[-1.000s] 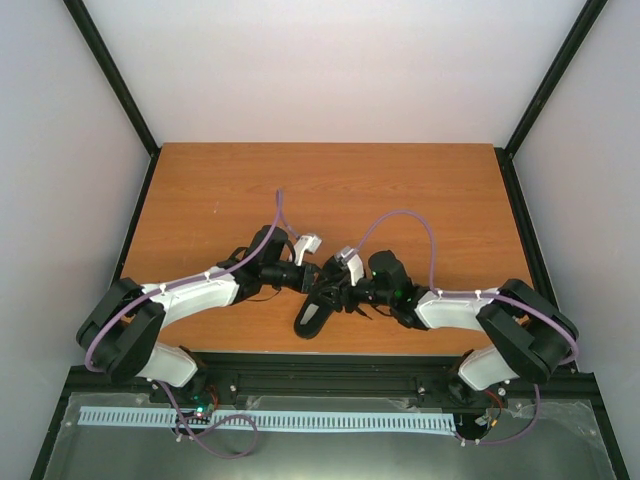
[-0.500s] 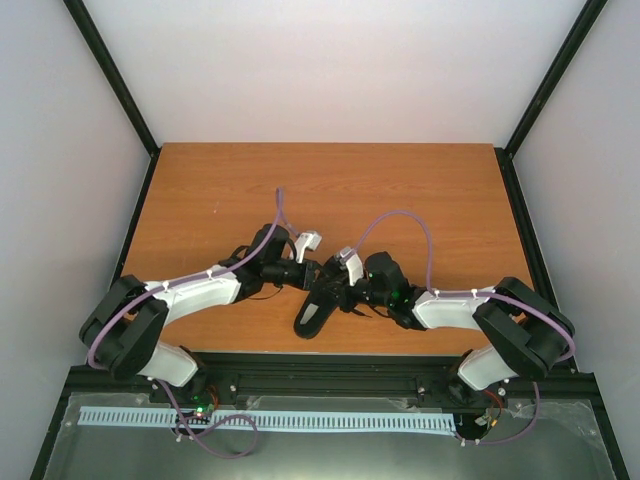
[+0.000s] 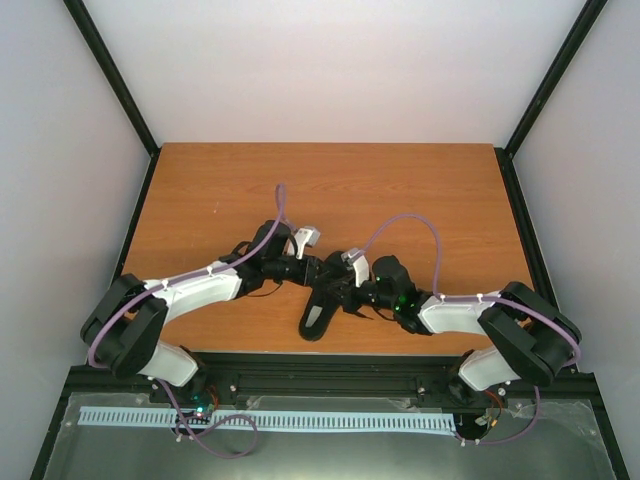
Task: Tie the shoes
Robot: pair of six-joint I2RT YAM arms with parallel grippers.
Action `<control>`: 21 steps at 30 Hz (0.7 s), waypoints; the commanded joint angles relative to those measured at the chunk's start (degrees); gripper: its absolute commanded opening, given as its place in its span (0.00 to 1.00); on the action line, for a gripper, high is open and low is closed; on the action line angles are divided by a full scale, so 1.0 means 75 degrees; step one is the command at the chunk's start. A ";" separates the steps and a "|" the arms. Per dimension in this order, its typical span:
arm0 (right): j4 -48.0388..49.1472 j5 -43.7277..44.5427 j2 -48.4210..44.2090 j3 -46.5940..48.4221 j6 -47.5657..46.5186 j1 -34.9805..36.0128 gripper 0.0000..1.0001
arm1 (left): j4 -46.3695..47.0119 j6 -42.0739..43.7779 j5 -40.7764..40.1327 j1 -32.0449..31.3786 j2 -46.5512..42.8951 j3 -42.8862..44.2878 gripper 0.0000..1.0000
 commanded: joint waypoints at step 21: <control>0.1200 -0.2573 0.0200 -0.0180 0.1005 -0.0828 0.03 | 0.0537 -0.0107 0.0884 0.0372 -0.2239 -0.1481 0.33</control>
